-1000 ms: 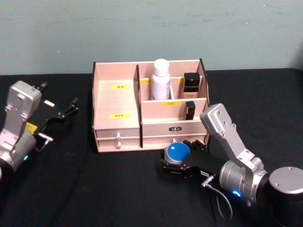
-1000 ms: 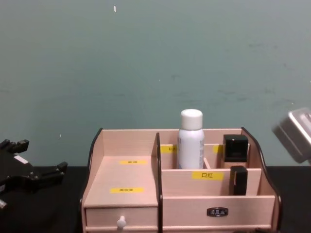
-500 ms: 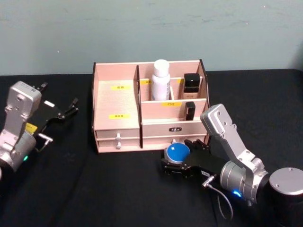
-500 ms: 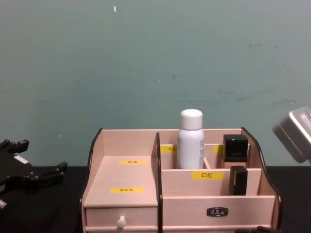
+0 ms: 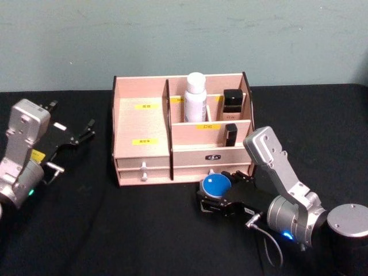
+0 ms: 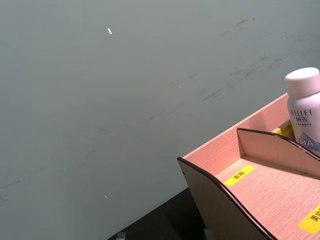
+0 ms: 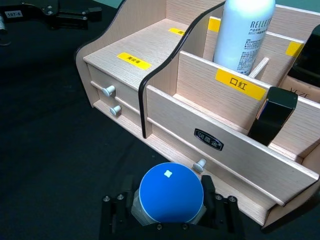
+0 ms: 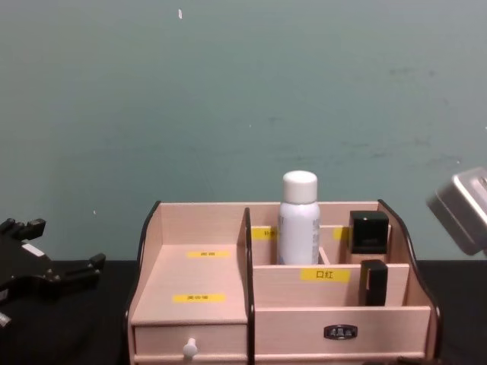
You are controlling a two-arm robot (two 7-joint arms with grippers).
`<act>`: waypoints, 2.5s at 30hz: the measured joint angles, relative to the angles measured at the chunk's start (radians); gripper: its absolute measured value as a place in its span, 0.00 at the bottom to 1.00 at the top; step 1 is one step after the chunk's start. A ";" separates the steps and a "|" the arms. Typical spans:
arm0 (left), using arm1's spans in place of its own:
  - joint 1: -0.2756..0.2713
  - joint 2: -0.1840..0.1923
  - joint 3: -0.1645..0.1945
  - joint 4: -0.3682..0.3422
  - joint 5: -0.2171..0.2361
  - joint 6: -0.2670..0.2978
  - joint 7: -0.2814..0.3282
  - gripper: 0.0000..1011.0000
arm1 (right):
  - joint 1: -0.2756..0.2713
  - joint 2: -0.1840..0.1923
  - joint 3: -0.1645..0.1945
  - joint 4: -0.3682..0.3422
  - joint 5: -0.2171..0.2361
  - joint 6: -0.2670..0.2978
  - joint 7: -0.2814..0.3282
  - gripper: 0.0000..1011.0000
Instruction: Pick up the facial cleanser and watermelon frost from the table and place them into the tiered storage box.
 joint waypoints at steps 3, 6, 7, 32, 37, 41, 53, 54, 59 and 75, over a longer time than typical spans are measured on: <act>0.000 0.000 0.000 0.000 0.000 0.000 0.000 0.99 | 0.000 0.000 0.000 0.000 0.000 0.000 0.000 0.78; 0.000 0.000 0.000 0.000 0.000 0.000 0.000 0.99 | 0.000 0.000 0.000 0.000 0.001 0.000 0.000 0.71; 0.000 0.000 0.000 0.000 0.000 0.000 0.000 0.99 | 0.000 0.000 0.000 0.000 0.001 0.000 0.001 0.71; 0.000 0.000 0.000 0.000 0.000 0.000 0.000 0.99 | 0.053 0.007 -0.019 -0.068 0.018 -0.008 0.056 0.71; 0.000 0.000 0.000 0.000 0.000 0.000 0.000 0.99 | 0.120 -0.014 -0.047 -0.073 0.023 -0.002 0.074 0.71; 0.000 0.000 0.000 0.000 0.000 0.000 0.000 0.99 | 0.181 -0.043 -0.070 -0.043 0.030 0.000 0.084 0.71; 0.000 0.000 0.000 0.000 0.000 0.000 0.000 0.99 | 0.340 -0.124 -0.139 0.106 0.037 -0.008 0.093 0.71; 0.000 0.000 0.000 0.000 0.000 0.000 0.000 0.99 | 0.348 -0.128 -0.144 0.117 0.035 -0.010 0.093 0.71; 0.000 0.000 0.000 0.000 0.000 0.000 0.000 0.99 | 0.392 -0.154 -0.165 0.181 0.024 -0.019 0.092 0.71; 0.000 0.000 0.000 0.000 0.000 0.000 0.000 0.99 | 0.485 -0.220 -0.181 0.352 -0.009 -0.050 0.076 0.71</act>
